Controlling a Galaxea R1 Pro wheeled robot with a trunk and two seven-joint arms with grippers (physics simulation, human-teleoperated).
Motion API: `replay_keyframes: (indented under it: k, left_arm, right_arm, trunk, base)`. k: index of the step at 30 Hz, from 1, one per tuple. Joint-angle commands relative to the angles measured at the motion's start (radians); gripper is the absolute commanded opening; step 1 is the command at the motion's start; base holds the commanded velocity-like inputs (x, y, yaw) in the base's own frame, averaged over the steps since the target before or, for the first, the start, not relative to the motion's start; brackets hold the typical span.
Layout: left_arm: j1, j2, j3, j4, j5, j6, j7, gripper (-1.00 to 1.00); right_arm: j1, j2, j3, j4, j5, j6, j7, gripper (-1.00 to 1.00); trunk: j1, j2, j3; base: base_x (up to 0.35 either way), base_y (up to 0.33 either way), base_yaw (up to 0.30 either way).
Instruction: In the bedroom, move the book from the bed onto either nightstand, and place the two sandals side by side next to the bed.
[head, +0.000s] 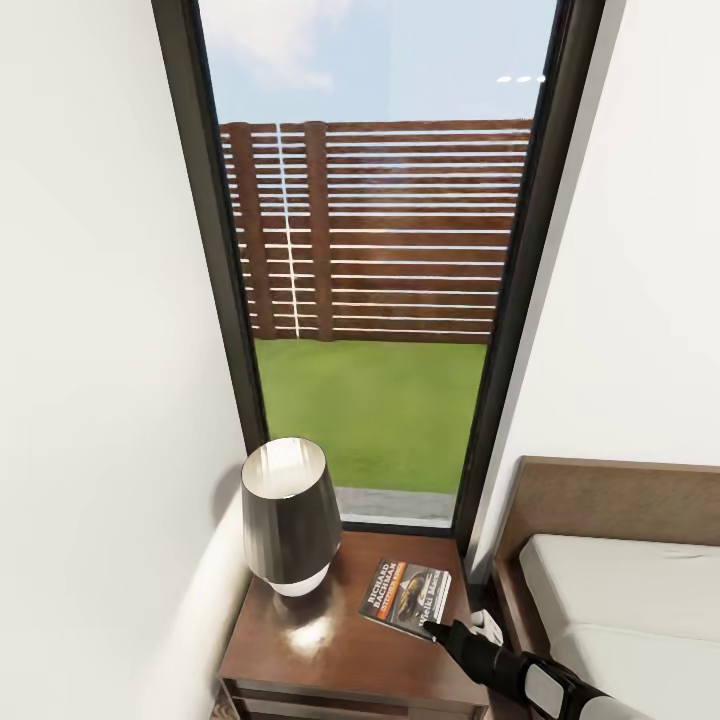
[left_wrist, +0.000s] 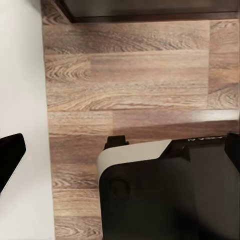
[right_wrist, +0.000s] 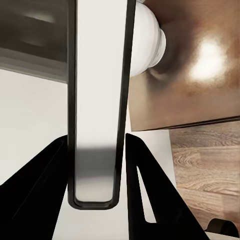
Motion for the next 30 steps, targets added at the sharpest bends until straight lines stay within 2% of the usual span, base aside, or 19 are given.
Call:
replay_keyframes:
  k: [1, 17, 30]
  left_arm:
    - [-0.004, 0.000, -0.008, -0.001, 0.007, -0.004, 0.005, 1.00]
    - [-0.086, 0.010, -0.003, 0.000, 0.010, -0.032, -0.043, 1.00]
    - [-0.094, 0.011, -0.001, 0.003, 0.006, -0.070, -0.047, 1.00]
  right_arm:
    - [-0.001, 0.000, -0.006, 0.000, -0.003, 0.010, 0.002, -1.00]
    - [-0.001, 0.000, -0.006, 0.000, -0.003, 0.001, 0.003, -1.00]
    - [-0.001, 0.006, -0.004, -0.001, -0.003, 0.008, 0.003, -1.00]
  trunk:
    - [0.001, -0.002, -0.002]
    - [0.001, -0.002, -0.002]
    - [0.001, -0.002, -0.002]
  base:
    - [0.000, 0.000, 0.000]
    - [0.000, 0.000, 0.000]
    - [0.000, 0.000, 0.000]
